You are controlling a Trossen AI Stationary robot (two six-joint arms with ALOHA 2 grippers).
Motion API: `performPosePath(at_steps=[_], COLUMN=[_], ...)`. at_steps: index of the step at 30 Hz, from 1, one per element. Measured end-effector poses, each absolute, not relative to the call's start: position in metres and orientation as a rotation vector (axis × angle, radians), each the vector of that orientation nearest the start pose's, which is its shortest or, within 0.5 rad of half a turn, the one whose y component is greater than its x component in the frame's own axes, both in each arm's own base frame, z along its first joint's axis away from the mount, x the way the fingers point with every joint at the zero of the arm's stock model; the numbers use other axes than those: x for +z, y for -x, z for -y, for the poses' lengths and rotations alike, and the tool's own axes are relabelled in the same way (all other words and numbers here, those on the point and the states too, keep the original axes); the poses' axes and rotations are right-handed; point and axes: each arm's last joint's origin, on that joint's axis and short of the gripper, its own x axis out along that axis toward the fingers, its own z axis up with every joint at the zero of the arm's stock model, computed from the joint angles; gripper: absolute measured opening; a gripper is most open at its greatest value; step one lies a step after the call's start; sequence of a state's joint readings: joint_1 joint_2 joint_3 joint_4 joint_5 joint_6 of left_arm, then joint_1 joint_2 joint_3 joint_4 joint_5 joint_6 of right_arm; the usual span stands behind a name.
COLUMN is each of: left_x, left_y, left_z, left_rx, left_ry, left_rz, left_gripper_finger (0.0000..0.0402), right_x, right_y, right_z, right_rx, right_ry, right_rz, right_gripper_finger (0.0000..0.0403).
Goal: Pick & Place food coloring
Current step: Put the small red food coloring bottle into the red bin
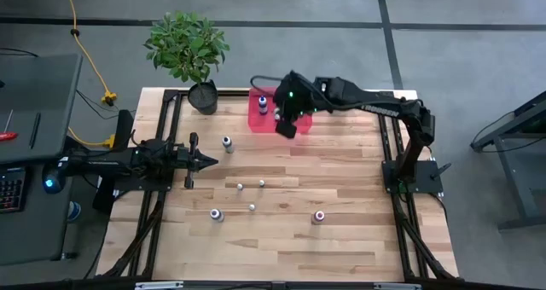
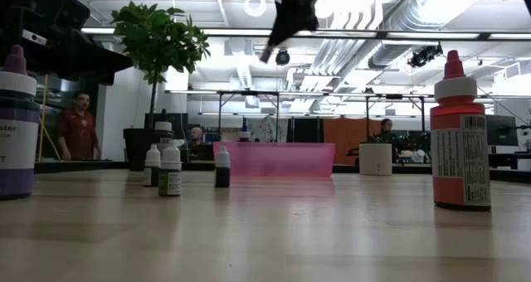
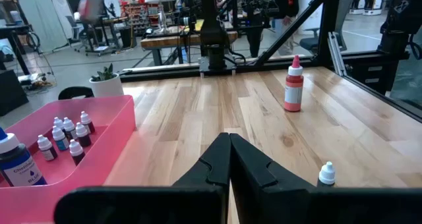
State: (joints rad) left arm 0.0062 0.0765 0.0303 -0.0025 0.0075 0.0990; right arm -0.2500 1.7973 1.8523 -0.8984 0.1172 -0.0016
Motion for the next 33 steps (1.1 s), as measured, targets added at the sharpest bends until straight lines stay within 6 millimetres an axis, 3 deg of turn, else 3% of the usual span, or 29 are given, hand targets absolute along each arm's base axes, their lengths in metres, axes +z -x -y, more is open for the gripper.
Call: performPosePath(at_steps=[7, 13, 23, 33], left_x=[0.168, 0.168, 0.168, 0.168], left_y=[-0.101, -0.101, -0.101, -0.101], left_z=[0.000, 0.000, 0.000, 0.000], left_rx=[-0.004, -0.004, -0.004, -0.007], left_ry=[-0.099, -0.099, -0.099, -0.099], left_rz=[-0.049, -0.048, -0.048, -0.048], left_gripper_finger=[0.0000, 0.0000, 0.0000, 0.0000], right_x=[0.337, 0.307, 0.254, 0.208], right_y=[-0.368, -0.373, -0.387, -0.402], right_z=[0.156, 0.190, 0.225, 0.235], right_rx=[-0.514, -0.619, -0.690, -0.657], right_ry=[-0.197, -0.332, -0.546, -0.578], right_rz=[-0.900, -0.928, -0.956, -1.010], right_gripper_finger=[0.0035, 0.0035, 0.0035, 0.0035])
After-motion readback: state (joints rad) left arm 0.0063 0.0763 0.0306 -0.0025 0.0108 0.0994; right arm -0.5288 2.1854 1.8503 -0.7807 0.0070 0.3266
